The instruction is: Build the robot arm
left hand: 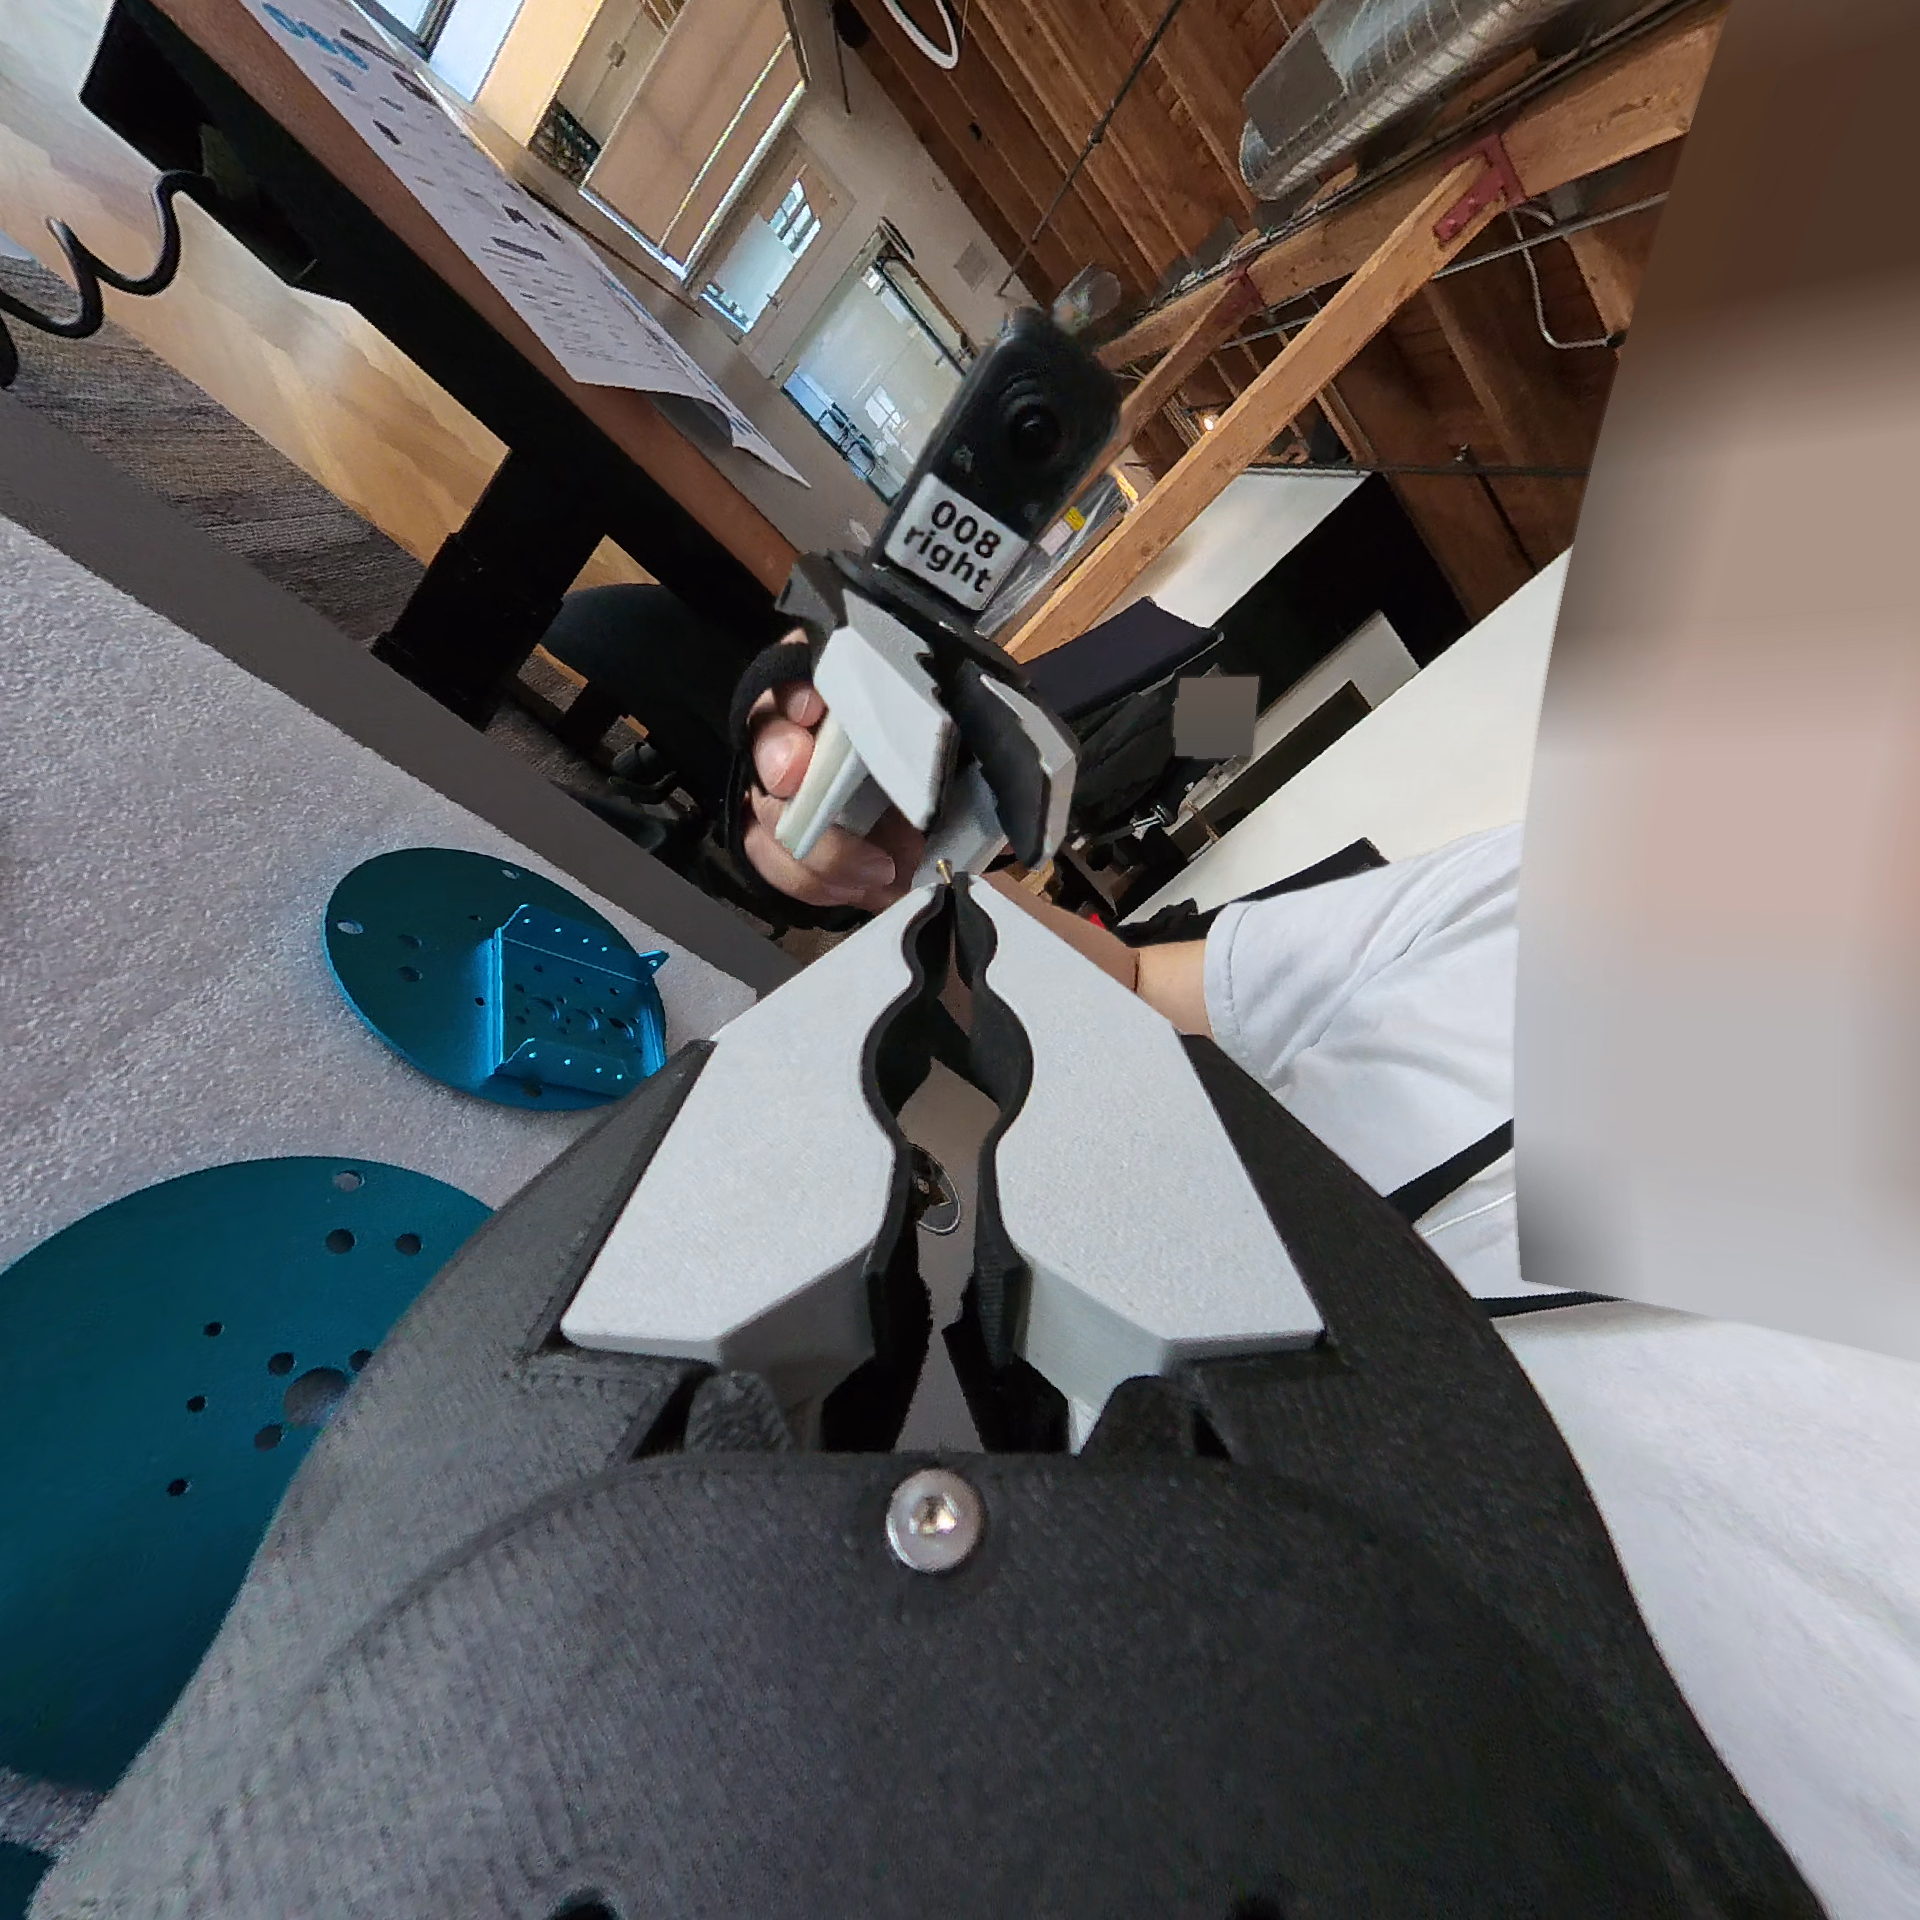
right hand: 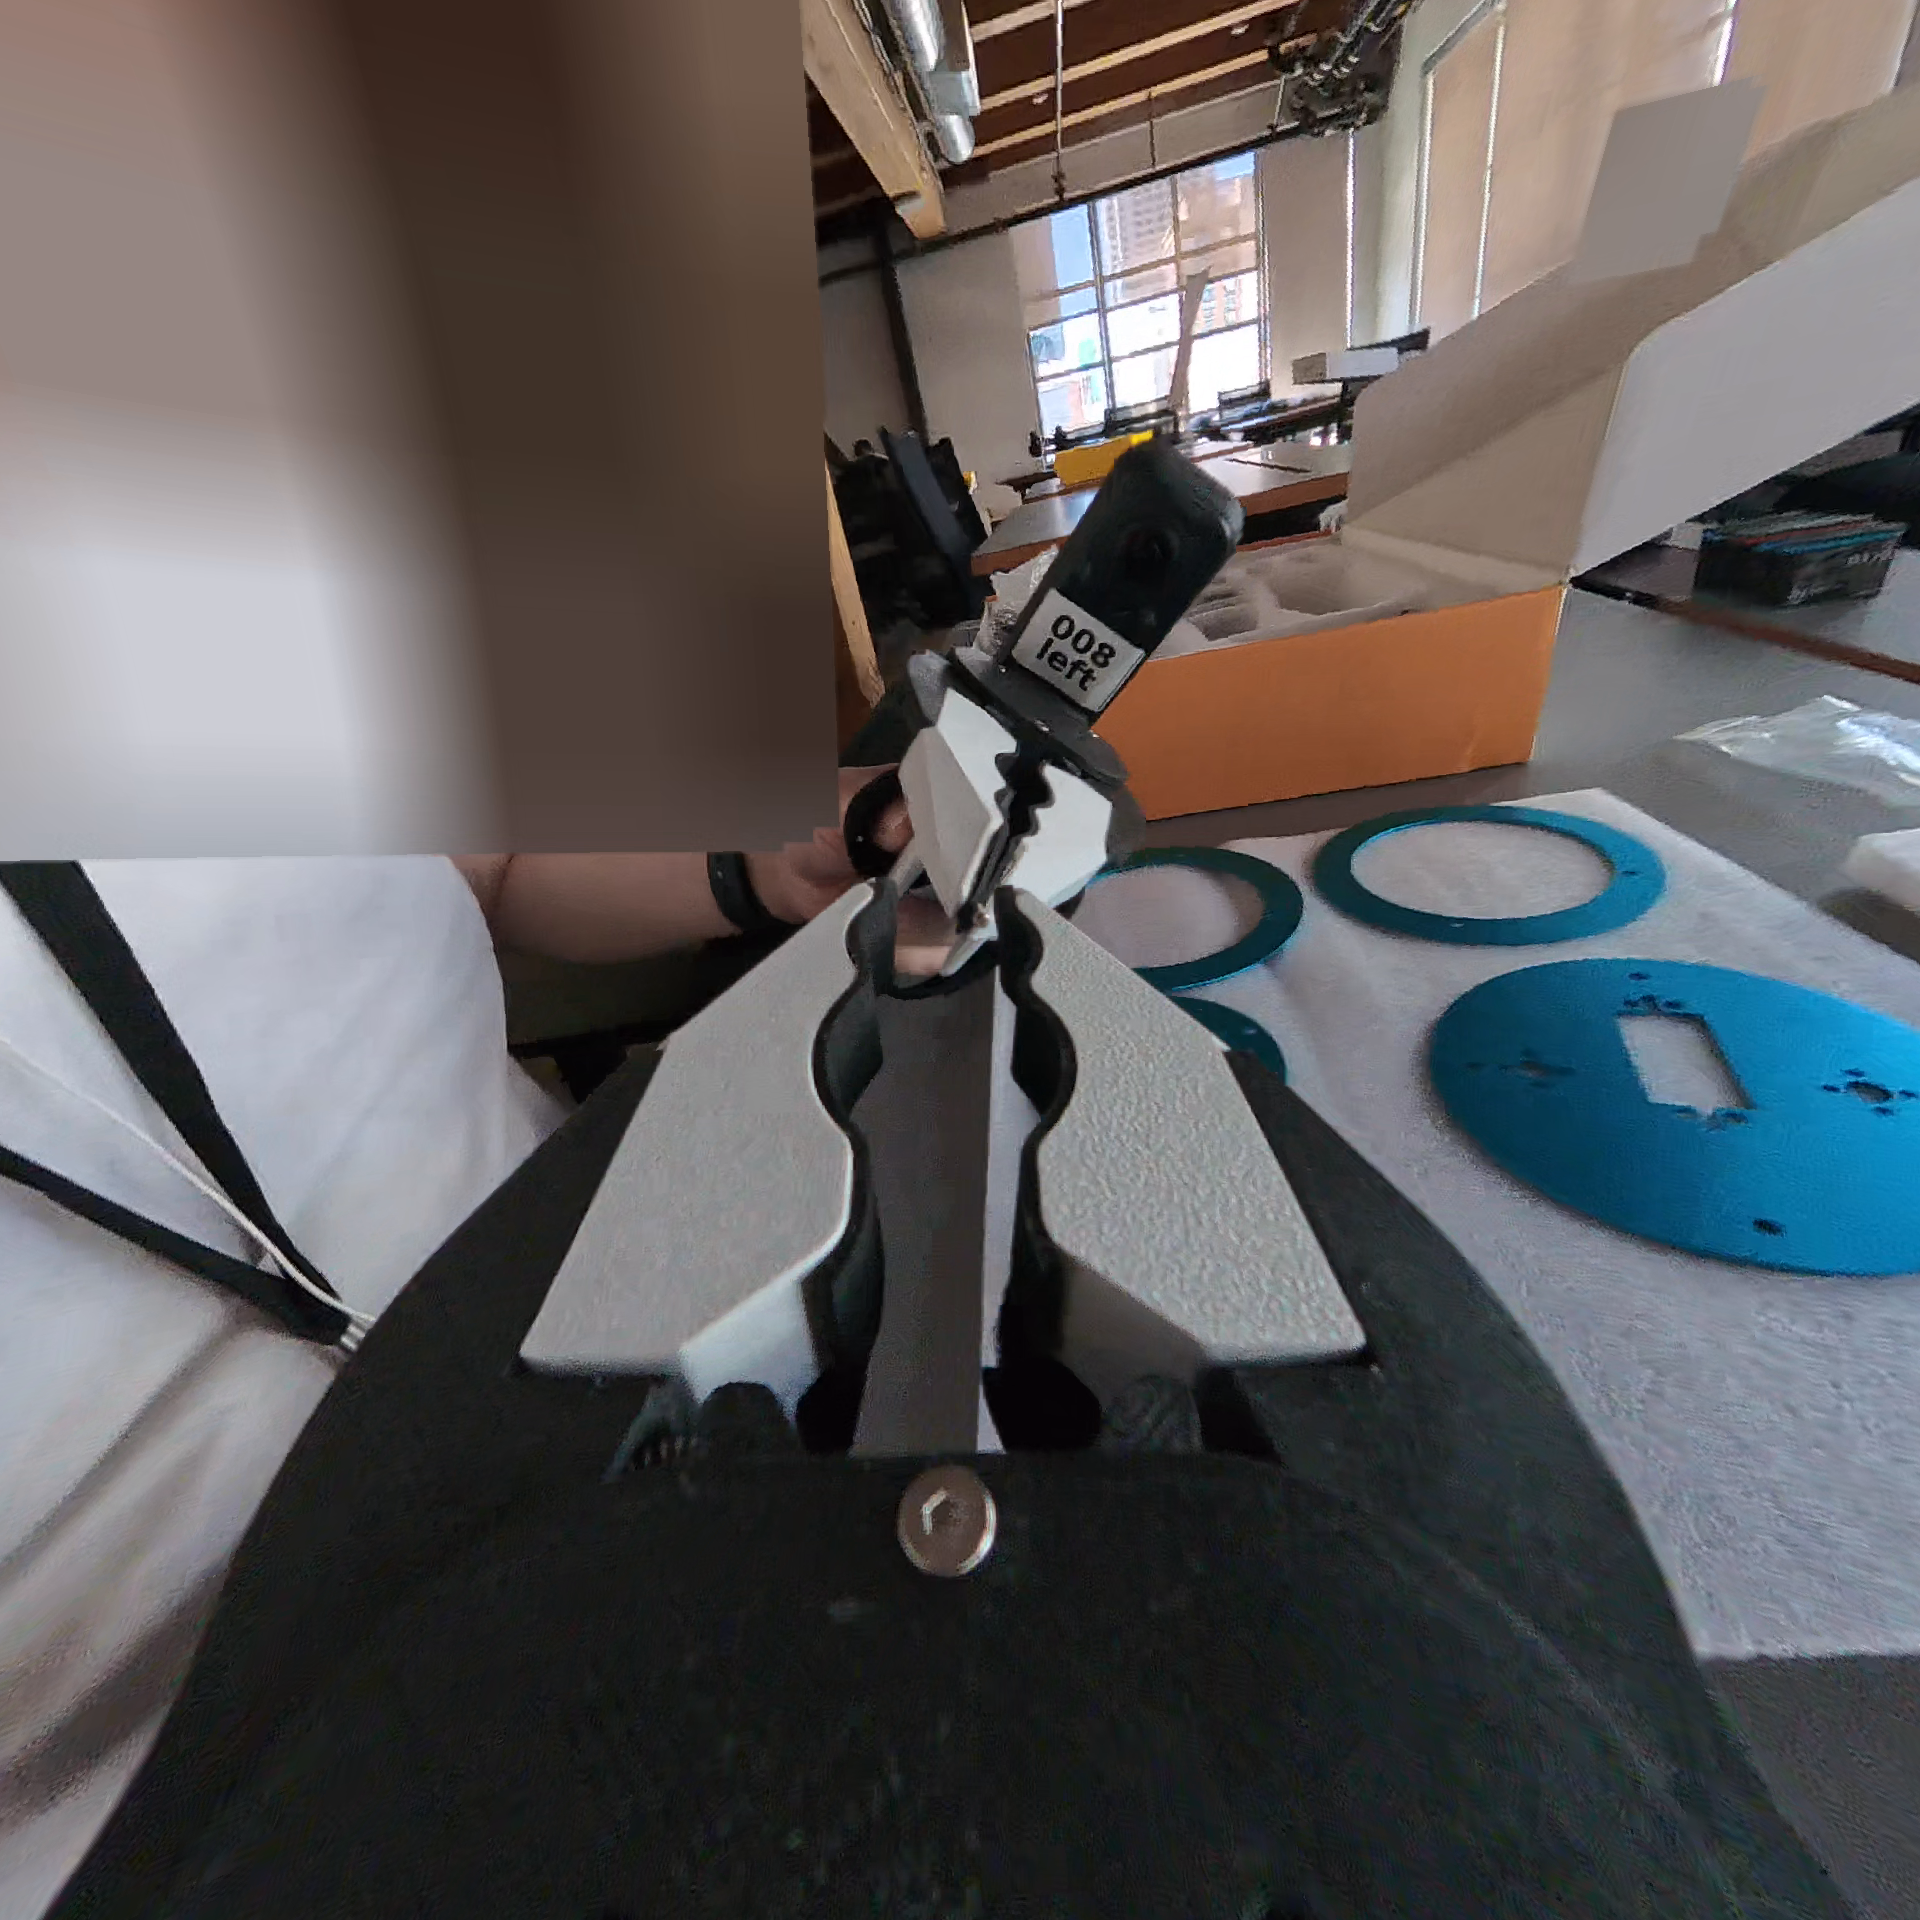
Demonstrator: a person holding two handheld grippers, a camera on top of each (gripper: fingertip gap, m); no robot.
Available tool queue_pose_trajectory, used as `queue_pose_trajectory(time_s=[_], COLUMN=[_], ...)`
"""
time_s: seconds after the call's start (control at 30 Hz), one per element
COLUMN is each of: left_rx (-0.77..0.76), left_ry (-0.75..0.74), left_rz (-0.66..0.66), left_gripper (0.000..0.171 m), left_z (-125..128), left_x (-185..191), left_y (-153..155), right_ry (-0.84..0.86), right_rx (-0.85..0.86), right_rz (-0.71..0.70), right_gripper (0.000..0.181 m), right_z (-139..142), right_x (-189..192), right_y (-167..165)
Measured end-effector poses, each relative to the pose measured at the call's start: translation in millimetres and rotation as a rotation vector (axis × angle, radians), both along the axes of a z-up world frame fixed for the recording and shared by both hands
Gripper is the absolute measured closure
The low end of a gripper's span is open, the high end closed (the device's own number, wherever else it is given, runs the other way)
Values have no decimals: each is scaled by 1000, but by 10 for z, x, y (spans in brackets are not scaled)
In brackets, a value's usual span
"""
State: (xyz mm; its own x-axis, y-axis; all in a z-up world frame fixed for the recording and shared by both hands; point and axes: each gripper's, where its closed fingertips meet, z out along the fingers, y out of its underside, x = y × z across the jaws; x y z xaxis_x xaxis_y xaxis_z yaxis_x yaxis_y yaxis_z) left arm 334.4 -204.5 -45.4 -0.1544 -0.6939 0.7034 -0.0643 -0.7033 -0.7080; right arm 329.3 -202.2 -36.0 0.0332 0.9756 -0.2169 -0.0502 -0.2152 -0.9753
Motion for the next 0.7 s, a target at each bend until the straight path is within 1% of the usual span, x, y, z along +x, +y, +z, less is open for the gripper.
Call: queue_pose_trajectory(time_s=[0.07, 0.13, 0.23, 0.33, 0.47, 0.53, 0.6, 0.7], left_rx=[11, 19, 11, 5, 8, 4, 8, 31], left_ry=[-2, 0, -11, -20, -17, -19, 20, 91], left_rz=[-11, -15, -16, -15, -11, -7, 25, 131], left_gripper=[171, 171, 171, 171, 171, 171, 171, 171], left_z=[9, 10, 23, 37, 32, 34, -34, -149], left_x=[3, 9, 9, 0, 0, -5, -12, -72], left_y=[-25, -37, -34, -25, -19, -10, 48, 221], right_ry=[13, 15, -3, -37, -15, -26, -75, -162], right_rx=[-26, -29, 2, 39, 50, 61, 73, 63], right_rz=[-18, -16, -1, -20, -23, -37, -72, -179], right_gripper=[164, 172, 174, 174, 181, 181, 179, 180], right_z=[-22, -33, -36, -72, -31, -49, -145, -341], right_x=[2, 4, -26, -55, -62, -57, -36, 72], right_y=[40, 50, 11, 24, 23, 43, 113, 294])
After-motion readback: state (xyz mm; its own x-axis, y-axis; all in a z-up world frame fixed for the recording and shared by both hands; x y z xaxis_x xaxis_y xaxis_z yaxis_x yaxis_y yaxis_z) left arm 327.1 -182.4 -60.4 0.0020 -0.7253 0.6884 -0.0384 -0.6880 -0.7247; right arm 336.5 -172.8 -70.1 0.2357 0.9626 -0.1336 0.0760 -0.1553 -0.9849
